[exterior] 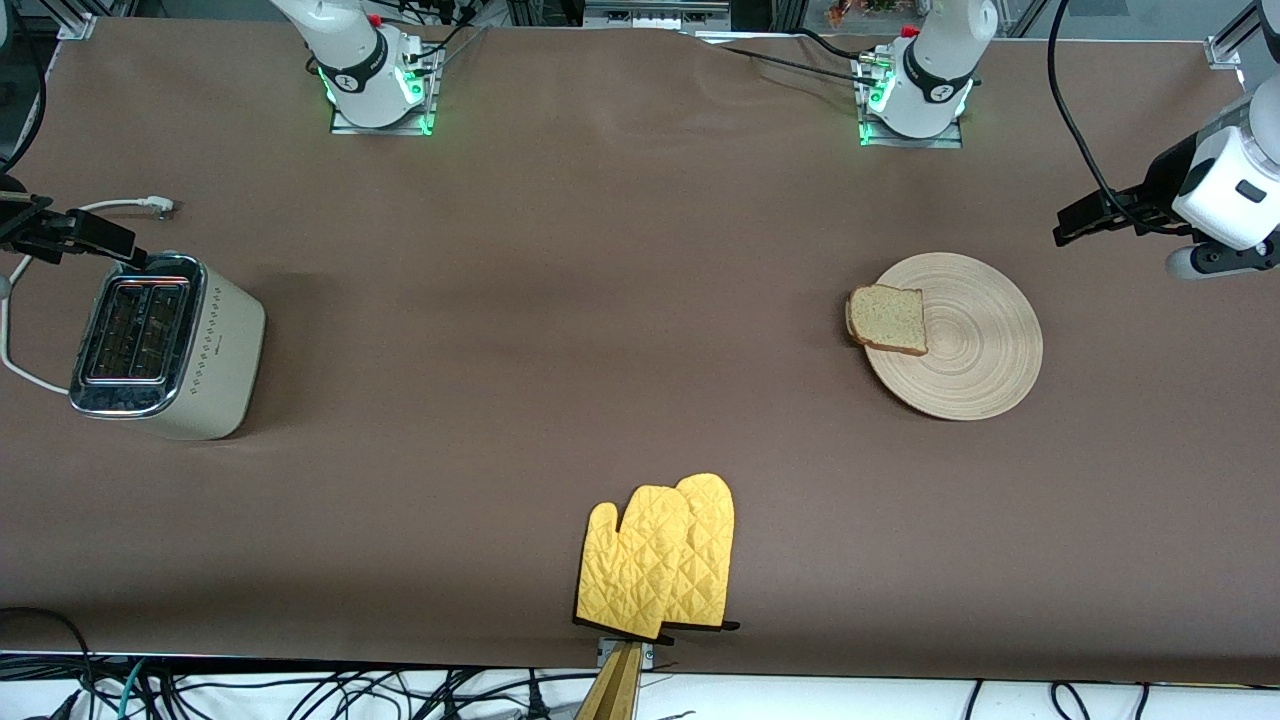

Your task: Move plate and put bread in toaster

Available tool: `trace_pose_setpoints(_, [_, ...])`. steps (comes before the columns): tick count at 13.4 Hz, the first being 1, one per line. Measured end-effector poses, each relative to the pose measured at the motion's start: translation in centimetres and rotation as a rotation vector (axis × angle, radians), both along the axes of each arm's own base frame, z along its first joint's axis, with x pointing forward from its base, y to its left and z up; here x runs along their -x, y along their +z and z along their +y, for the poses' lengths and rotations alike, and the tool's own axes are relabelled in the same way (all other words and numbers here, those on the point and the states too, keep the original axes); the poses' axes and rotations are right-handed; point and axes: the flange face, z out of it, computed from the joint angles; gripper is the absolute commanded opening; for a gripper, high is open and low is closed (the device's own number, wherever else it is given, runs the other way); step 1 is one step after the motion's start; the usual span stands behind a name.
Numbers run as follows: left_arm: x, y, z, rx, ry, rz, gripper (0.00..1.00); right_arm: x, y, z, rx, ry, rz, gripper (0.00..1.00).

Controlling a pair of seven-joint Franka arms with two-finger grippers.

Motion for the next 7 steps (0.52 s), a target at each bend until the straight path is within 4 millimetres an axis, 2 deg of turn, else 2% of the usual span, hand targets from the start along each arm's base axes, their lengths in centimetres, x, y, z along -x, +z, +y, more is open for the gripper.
trace_pose_setpoints(7, [-0.01,-0.07,0.00,0.000,0.000,0.001,1.00,-0.01,0.03,-0.02,0.000,0.000,-0.001,1.00])
